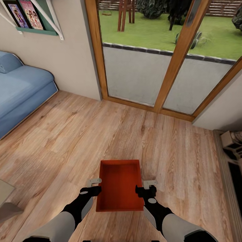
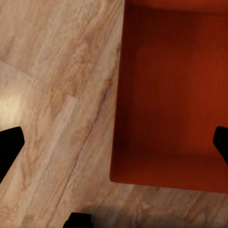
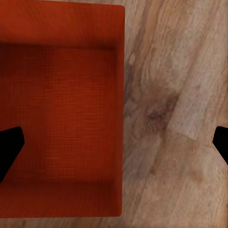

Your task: Move the two storage containers from the living room to the garage. In the garage, place one container on the floor and stack the other container on top of it (either order is fine).

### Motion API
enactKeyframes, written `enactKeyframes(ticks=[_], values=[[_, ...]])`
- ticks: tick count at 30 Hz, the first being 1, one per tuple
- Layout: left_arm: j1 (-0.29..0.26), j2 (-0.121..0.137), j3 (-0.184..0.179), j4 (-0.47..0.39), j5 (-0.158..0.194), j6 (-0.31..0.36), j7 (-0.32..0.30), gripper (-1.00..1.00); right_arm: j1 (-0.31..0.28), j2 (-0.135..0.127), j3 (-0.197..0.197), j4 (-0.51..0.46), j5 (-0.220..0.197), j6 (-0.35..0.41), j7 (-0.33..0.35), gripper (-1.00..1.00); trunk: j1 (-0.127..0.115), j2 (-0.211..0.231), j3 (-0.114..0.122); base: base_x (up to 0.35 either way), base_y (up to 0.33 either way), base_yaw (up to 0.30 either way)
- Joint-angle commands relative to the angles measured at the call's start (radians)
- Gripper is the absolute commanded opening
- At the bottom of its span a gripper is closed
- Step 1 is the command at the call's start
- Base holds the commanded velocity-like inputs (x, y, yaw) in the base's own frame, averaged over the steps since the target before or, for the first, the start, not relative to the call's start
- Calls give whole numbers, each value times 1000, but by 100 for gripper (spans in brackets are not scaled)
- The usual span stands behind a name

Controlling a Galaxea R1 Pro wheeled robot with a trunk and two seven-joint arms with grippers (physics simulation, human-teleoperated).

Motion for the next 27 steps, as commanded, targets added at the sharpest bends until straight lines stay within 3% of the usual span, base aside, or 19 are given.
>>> enactKeyframes(ticks=[1,27], values=[[0,0,-3,-2,9,5,5,100,-1,0,8,1,-7,-3,-5,100,4,-8,-4,0,0,0],[0,2,-4,-1,10,5,4,100,-1,0,7,10,-23,-28,-3,100,104,-190,-85,0,0,0]])
